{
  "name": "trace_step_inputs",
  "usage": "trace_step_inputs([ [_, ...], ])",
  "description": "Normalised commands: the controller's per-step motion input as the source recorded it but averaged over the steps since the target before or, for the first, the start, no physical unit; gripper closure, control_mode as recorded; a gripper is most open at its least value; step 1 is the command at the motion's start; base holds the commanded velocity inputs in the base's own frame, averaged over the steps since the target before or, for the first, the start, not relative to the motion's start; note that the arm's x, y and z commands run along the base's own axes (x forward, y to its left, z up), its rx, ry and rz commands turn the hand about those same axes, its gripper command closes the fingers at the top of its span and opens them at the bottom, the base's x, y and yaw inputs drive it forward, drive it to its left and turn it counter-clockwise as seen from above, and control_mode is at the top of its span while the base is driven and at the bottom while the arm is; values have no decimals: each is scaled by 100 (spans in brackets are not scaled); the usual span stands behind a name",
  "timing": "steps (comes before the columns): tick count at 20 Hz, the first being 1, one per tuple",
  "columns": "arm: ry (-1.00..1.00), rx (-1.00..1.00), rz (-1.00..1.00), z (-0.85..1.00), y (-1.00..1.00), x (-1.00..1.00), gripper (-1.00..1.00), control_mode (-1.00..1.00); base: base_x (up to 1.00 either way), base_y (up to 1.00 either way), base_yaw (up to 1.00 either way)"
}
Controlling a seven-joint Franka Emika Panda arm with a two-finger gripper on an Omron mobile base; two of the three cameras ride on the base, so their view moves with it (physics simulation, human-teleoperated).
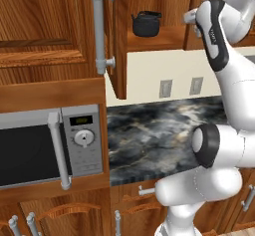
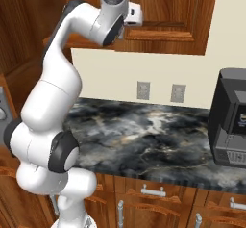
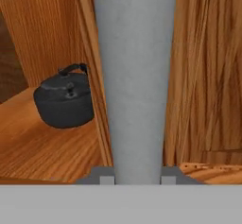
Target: Open the cabinet, pick the kettle from the cabinet, and place it in the sink.
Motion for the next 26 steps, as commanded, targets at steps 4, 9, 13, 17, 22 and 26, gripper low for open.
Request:
trace_step_inputs([
  [4,-12,0,26,-5,0,-43,100,-100,0,0,0],
  [9,-4,-5,8,-1,-14,-56,100,-100,0,0,0],
  [13,0,-7,-1,0,-25,-59,100,-100,0,0,0],
  [17,0,-5,-1,0,-34,-54,100,-100,0,0,0],
  [22,0,-1,0,0,-43,-51,100,-100,0,0,0],
  [26,0,0,-2,0,-44,-52,100,-100,0,0,0],
])
